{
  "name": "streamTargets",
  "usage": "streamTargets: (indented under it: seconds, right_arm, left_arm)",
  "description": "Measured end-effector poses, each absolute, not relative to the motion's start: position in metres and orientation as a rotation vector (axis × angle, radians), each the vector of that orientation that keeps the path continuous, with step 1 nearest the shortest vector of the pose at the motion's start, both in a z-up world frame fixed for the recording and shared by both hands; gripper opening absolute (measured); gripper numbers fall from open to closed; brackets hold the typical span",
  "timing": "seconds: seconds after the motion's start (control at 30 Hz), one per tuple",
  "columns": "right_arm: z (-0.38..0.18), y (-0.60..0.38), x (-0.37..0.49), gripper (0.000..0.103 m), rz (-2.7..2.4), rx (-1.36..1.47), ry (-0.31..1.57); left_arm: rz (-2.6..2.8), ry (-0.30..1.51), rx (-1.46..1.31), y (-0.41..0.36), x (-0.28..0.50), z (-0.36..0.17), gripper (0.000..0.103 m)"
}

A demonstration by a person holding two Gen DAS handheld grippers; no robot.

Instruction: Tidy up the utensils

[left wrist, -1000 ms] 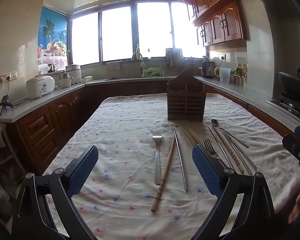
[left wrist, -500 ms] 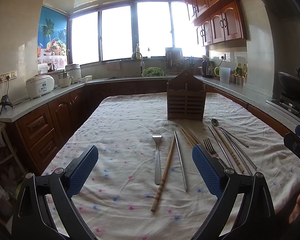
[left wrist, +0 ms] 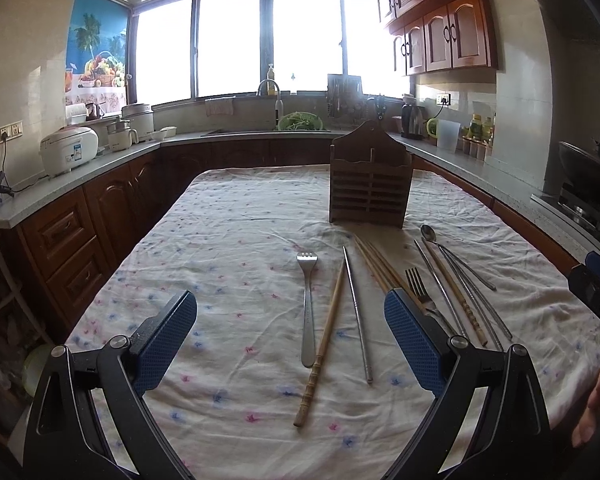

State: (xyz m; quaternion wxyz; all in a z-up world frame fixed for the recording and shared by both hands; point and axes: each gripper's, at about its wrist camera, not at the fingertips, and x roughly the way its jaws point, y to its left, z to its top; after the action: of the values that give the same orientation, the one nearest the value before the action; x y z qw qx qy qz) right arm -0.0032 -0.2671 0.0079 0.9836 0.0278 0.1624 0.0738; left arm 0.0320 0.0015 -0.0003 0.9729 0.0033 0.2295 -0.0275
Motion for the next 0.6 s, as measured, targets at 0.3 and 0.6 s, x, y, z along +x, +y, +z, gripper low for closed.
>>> streamTargets:
  seconds: [0.3,0.6]
  right_arm:
    - [0.01,-0.272,0.046,0.102,0.182,0.041,0.446]
    - [0.006,-0.295,0.111,0.078,0.181,0.128,0.589]
  left_arm:
    - [-0.177,0.617,-0.001,-0.017,0.092,0.001,0.096]
    - [-0.274,0.735,-0.003,-0.036,0.156,0.001,0.079]
